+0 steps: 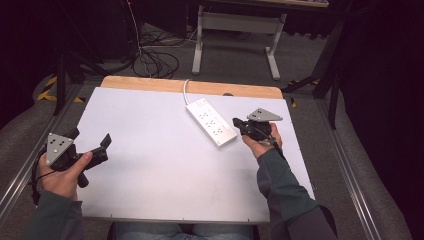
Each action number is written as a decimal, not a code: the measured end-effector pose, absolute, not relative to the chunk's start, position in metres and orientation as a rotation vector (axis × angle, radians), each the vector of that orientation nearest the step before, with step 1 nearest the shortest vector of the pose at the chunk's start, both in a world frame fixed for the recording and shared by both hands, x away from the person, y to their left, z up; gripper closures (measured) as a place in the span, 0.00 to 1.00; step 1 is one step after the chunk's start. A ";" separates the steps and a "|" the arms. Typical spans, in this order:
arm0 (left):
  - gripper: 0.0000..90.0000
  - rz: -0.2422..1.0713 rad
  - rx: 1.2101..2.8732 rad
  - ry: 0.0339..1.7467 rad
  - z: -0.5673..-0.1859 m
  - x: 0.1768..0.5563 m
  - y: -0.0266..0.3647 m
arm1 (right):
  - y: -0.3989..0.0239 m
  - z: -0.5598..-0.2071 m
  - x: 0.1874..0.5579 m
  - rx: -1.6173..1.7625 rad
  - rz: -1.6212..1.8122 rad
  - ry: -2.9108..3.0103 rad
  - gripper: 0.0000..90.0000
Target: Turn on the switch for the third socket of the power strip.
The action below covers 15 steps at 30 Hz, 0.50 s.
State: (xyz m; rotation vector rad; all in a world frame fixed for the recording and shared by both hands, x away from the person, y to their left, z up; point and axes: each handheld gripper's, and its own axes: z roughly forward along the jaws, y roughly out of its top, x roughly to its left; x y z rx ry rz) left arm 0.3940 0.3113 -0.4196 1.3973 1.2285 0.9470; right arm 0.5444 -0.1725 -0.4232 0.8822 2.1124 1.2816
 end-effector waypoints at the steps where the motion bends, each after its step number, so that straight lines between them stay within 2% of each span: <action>1: 0.02 0.947 1.397 1.230 -0.420 0.394 0.312 | -0.172 -0.423 0.544 0.882 1.282 2.112 1.00; 15: 0.03 0.953 1.396 1.237 -0.420 0.390 0.314 | -0.163 -0.428 0.561 0.890 1.248 2.144 1.00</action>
